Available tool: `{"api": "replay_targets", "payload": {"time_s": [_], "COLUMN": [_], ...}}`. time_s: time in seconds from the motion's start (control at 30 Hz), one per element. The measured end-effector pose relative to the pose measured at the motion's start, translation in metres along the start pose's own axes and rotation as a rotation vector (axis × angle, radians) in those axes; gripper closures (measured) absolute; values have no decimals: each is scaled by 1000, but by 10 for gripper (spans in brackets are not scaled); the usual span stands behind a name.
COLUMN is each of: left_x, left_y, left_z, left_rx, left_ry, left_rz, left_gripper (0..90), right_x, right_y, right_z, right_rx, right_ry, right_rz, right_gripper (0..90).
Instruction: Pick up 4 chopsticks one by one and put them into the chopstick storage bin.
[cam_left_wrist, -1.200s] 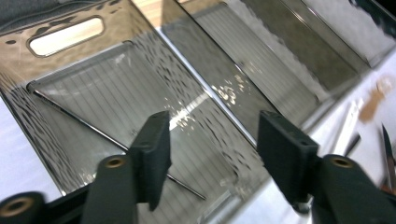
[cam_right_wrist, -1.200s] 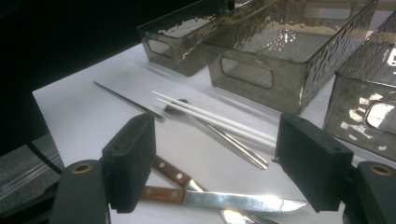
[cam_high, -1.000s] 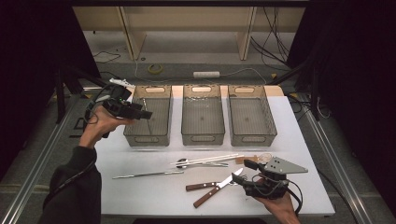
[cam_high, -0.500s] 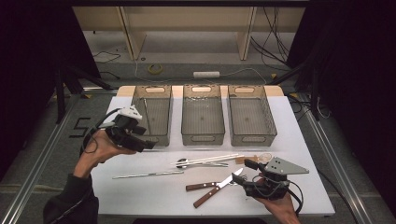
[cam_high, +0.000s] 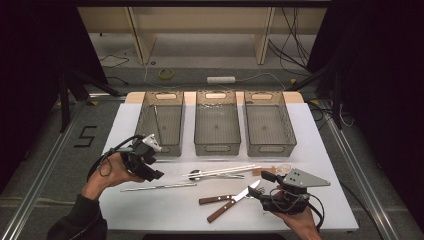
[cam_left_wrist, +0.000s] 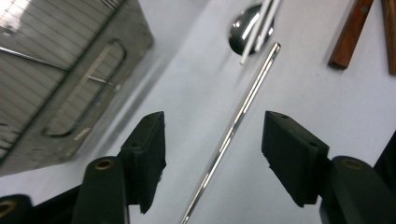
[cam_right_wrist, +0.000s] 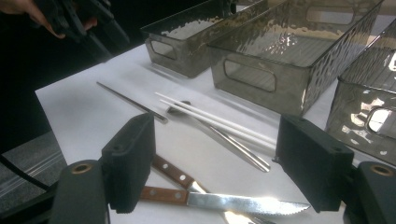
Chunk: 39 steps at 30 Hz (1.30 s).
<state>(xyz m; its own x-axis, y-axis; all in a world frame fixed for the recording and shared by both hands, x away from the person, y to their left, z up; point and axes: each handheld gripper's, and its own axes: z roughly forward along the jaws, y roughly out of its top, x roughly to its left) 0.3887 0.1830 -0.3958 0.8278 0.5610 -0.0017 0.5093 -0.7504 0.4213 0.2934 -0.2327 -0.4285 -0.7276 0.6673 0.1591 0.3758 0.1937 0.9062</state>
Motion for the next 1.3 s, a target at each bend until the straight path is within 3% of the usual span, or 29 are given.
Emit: {"api": "replay_targets", "payload": {"time_s": [0.3,0.63,0.83,1.0,1.3], "left_x": [-9,-12,-11,-11,-14], "left_y": [-1,-3,-4,-5,-3], "left_z": [27,50,59,63,70], "left_rx": [94,145,189,194,240], "left_ry": [-16,-37,-50,-57,-55], "left_rz": [56,86,104,107,153], "left_gripper": [493,587,631,667,710], "right_x": [0,1,0,1,1], "right_y": [0,0,0,-1,-1], "right_z": [0,1,1,1,2], "right_rx": [6,10,10,12,14], "right_ry": [2,6,6,8,10], "right_rz": [-1,-2,-2,-2,-3], "right_gripper": [296,296,296,296,296]}}
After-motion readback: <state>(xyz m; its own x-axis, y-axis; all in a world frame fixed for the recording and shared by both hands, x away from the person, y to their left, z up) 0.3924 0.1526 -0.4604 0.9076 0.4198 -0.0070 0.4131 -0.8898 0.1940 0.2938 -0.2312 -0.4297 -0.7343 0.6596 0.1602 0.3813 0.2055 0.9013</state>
